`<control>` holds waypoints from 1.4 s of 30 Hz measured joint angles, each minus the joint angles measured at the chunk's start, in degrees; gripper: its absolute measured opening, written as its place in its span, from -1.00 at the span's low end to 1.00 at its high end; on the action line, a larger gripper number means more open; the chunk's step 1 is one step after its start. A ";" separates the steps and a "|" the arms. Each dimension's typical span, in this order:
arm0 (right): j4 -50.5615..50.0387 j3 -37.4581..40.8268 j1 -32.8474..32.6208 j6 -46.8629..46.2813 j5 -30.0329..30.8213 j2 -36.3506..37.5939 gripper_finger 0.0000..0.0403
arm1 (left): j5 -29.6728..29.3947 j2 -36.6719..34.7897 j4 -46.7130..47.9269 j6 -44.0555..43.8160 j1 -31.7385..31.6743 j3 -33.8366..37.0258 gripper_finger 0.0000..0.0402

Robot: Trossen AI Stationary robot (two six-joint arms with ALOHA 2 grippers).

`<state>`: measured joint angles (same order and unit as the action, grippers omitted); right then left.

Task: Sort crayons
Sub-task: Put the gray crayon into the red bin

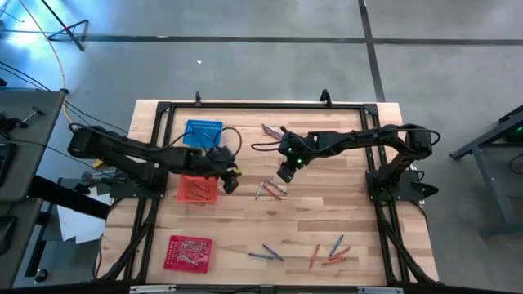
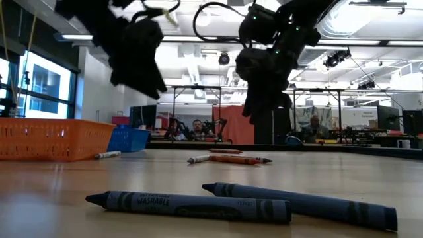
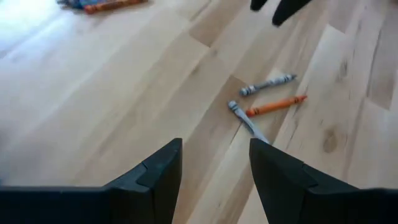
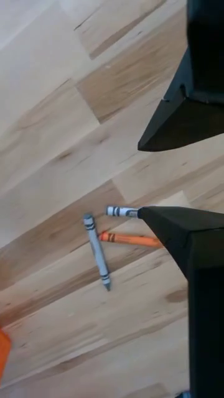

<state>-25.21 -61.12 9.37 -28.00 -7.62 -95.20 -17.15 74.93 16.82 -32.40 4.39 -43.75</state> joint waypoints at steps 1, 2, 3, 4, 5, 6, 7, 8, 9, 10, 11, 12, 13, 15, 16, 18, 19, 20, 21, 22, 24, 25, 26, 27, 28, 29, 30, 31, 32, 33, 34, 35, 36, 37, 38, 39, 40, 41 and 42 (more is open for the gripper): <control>-0.39 0.00 0.00 0.34 0.00 0.00 -0.26 | 0.38 0.45 3.22 0.00 -0.43 -2.00 -0.13; -0.76 0.00 -0.03 0.99 0.00 0.00 -0.26 | 1.28 1.00 6.66 -0.11 -1.05 -3.68 -0.13; -0.90 0.00 -0.07 1.37 0.03 0.00 -0.26 | 2.69 1.68 10.22 -0.59 -1.73 -5.15 -0.13; -0.88 0.00 -0.07 1.55 0.16 0.00 -0.26 | 4.19 2.42 13.60 -1.27 -2.48 -6.39 -0.13; -0.90 0.00 -0.07 2.09 0.50 0.00 -0.26 | 5.40 3.26 16.28 -1.88 -3.25 -7.59 -0.13; -0.88 0.00 -0.07 2.64 0.61 0.00 -0.26 | 6.38 4.13 18.55 -2.27 -4.04 -8.70 -0.13; -0.89 0.00 -0.07 3.32 0.66 0.00 -0.26 | 6.82 4.85 20.93 -2.66 -4.82 -9.58 -0.13; -0.88 0.00 -0.07 3.94 0.70 0.00 -0.26 | 6.80 5.71 23.10 -2.95 -5.66 -10.34 -0.13; -0.86 0.00 -0.09 4.52 0.72 0.00 -0.26 | 6.88 6.60 24.65 -2.97 -6.53 -11.04 -0.13; -0.87 0.00 -0.09 4.99 0.72 0.00 -0.26 | 6.95 7.48 25.85 -2.95 -7.39 -11.57 -0.13; -0.78 0.00 -0.09 5.45 0.72 0.00 -0.26 | 6.99 8.36 26.99 -2.92 -8.26 -12.07 -0.13; -0.66 0.00 -0.09 5.86 0.73 0.00 -0.26 | 7.27 9.20 27.78 -2.59 -9.22 -12.41 -0.13; -0.66 0.00 -0.09 6.08 0.74 0.00 -0.26 | 7.91 10.15 28.46 -2.05 -10.22 -12.77 -0.13; -0.68 0.00 -0.09 6.58 0.74 0.00 -0.26 | 9.70 12.06 28.78 -1.45 -12.30 -13.27 -0.13; -0.68 0.00 -0.09 7.03 0.74 0.00 -0.26 | 10.92 13.11 28.89 -1.49 -13.22 -13.41 -0.13; -0.66 0.00 -0.09 7.50 0.76 0.00 -0.26 | 13.98 15.16 29.06 -1.44 -15.16 -13.40 -0.13; -0.66 0.00 -0.09 7.51 0.74 0.00 -0.26 | 15.37 16.23 29.40 -1.44 -15.94 -13.40 -0.13; -0.66 0.00 -0.09 7.55 0.75 0.00 -0.26 | 16.84 17.26 29.49 -1.46 -16.65 -13.40 -0.13; -0.66 0.00 -0.09 7.75 0.76 0.00 -0.26 | 18.28 18.38 29.86 -1.46 -17.42 -13.40 -0.13; -0.66 0.00 -0.10 8.14 0.76 0.00 -0.26 | 19.48 19.32 30.62 -1.45 -18.03 -13.40 -0.13; -0.66 0.00 -0.15 8.81 0.79 0.00 -0.26 | 21.43 20.95 31.66 -1.40 -19.17 -13.40 -0.13; -0.66 0.00 -0.19 8.88 0.79 0.00 -0.26 | 21.90 21.60 32.11 -1.05 -19.66 -13.40 -0.13; -0.65 0.00 -0.27 8.96 0.80 0.00 -0.26 | 22.01 22.04 32.91 -0.88 -20.04 -13.40 -0.13; -0.66 0.00 -0.37 9.02 0.89 0.00 -0.26 | 22.04 22.42 33.69 -0.49 -20.36 -13.40 -0.13; -0.66 0.00 -0.45 9.08 0.94 0.00 -0.26 | 22.05 22.74 33.93 -0.46 -20.68 -13.40 -0.13; -0.63 0.00 -0.64 9.13 0.94 0.00 -0.26 | 22.05 22.97 33.95 -0.46 -20.99 -13.40 -0.13; -0.62 0.00 -0.81 9.24 0.95 0.00 -0.26 | 22.09 23.02 34.17 -0.40 -21.21 -13.40 -0.13; -0.62 0.00 -0.90 9.24 0.94 0.00 -0.26 | 22.33 23.02 34.42 -0.39 -21.38 -13.40 -0.13; -0.62 0.00 -1.06 9.24 0.94 0.00 -0.26 | 22.90 23.02 34.50 -0.38 -21.55 -13.40 -0.13; -0.61 0.00 -1.21 9.24 0.94 0.00 -0.26 | 23.95 23.04 34.44 -0.37 -21.76 -13.40 -0.13; -0.60 0.00 -1.29 9.24 0.94 0.00 -0.26 | 25.52 23.04 34.38 -0.37 -22.06 -13.40 -0.13; -0.59 0.00 -1.34 9.24 0.94 0.00 -0.26 | 27.26 23.02 34.39 -0.37 -22.34 -13.40 -0.13; -0.62 0.00 -1.43 9.21 0.94 0.00 -0.26 | 28.71 23.05 34.40 -0.37 -22.60 -13.40 -0.13; -0.60 0.00 -1.49 9.16 0.94 0.00 -0.26 | 29.39 23.02 34.40 -0.40 -22.83 -13.40 -0.13; -0.59 0.00 -1.49 9.15 0.92 0.00 -0.26 | 29.53 23.03 34.38 -0.49 -22.98 -13.40 -0.13; -0.60 0.02 -1.52 9.06 0.92 0.00 -0.26 | 29.55 23.04 34.40 -0.46 -23.25 -13.40 -0.13; -0.62 0.02 -1.53 9.04 0.92 0.00 -0.26 | 29.52 23.03 34.40 -0.46 -23.53 -13.40 -0.13; -0.59 0.01 -1.55 9.04 0.92 0.00 -0.26 | 29.51 23.04 34.37 -0.61 -23.76 -13.40 -0.13; -0.59 0.01 -1.55 9.04 0.92 0.00 -0.26 | 29.44 23.02 34.30 -1.06 -23.99 -13.40 -0.13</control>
<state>-25.80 -61.11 7.81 -18.96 -6.70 -95.20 12.29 97.95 51.12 -33.47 -19.61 -57.14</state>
